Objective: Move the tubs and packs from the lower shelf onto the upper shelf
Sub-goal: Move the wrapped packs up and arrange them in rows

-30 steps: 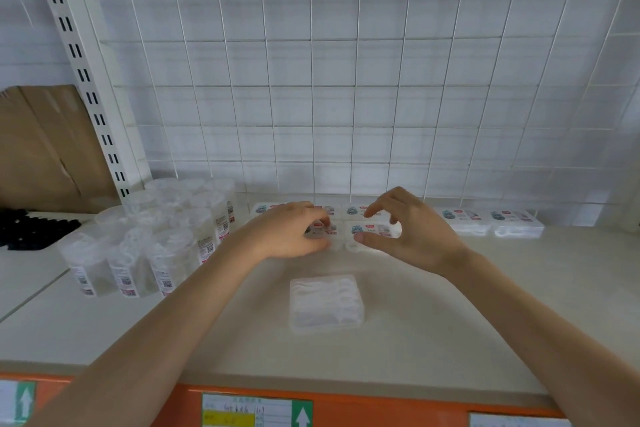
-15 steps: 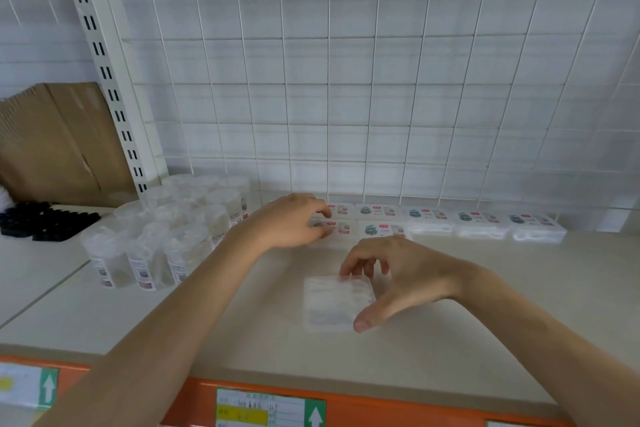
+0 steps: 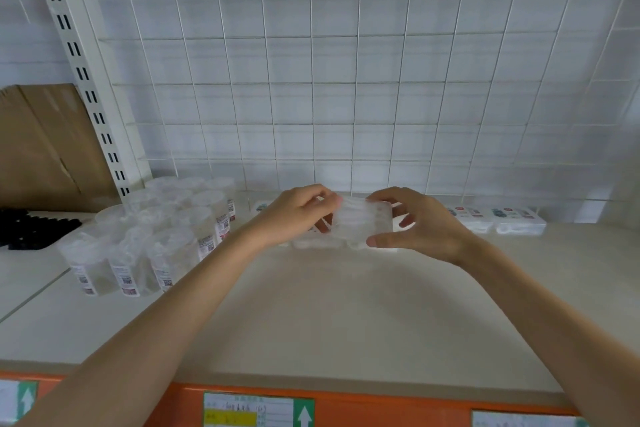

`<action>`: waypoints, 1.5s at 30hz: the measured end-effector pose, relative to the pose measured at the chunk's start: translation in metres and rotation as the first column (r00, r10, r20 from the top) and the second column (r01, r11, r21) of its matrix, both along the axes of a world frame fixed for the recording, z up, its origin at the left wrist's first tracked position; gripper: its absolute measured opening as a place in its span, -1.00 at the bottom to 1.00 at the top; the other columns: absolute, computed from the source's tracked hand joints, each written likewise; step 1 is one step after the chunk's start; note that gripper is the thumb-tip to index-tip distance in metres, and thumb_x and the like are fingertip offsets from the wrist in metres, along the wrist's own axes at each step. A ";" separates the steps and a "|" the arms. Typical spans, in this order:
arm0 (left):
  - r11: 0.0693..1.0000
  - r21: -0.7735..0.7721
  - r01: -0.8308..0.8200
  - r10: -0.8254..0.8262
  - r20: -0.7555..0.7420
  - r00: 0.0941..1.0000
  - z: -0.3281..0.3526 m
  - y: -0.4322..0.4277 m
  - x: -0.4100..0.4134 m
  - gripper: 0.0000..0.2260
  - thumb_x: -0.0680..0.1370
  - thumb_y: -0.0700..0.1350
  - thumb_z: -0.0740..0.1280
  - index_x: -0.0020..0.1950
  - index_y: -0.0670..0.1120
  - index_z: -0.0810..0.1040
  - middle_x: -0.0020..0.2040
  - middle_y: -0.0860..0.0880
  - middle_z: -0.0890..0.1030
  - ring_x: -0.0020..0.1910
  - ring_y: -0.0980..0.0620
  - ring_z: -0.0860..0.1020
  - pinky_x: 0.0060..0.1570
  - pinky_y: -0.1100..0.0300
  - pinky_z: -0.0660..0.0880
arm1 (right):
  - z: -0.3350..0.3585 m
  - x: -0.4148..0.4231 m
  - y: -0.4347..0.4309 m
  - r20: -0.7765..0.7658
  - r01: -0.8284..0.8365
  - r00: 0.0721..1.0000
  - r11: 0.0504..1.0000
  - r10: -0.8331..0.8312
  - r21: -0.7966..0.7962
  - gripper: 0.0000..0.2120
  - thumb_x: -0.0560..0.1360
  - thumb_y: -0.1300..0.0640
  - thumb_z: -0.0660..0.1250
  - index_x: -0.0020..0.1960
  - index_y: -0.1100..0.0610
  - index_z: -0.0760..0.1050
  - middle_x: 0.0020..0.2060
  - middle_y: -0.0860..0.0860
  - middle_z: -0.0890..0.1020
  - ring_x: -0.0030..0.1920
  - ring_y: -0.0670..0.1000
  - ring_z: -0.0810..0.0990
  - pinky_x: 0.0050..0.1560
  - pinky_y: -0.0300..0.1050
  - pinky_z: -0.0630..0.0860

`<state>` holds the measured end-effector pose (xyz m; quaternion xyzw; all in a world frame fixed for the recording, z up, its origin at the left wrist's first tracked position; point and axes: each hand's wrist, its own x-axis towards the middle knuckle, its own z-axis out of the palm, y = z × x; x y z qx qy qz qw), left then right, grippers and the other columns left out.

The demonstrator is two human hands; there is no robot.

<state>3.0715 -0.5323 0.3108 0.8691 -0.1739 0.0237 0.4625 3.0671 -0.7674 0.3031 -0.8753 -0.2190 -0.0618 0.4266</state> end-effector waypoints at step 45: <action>0.923 -0.370 -0.105 0.015 -0.239 0.971 0.008 -0.002 -0.003 -0.66 0.56 -0.21 0.40 0.31 -0.03 0.50 0.02 -0.20 0.69 -0.11 -0.08 0.62 0.22 -0.14 0.48 | -0.003 0.009 0.002 -0.176 -0.003 0.978 0.840 0.117 0.542 -0.72 0.55 0.24 0.33 0.23 0.01 0.55 0.16 -0.04 0.64 0.14 0.01 0.63 0.15 -0.07 0.54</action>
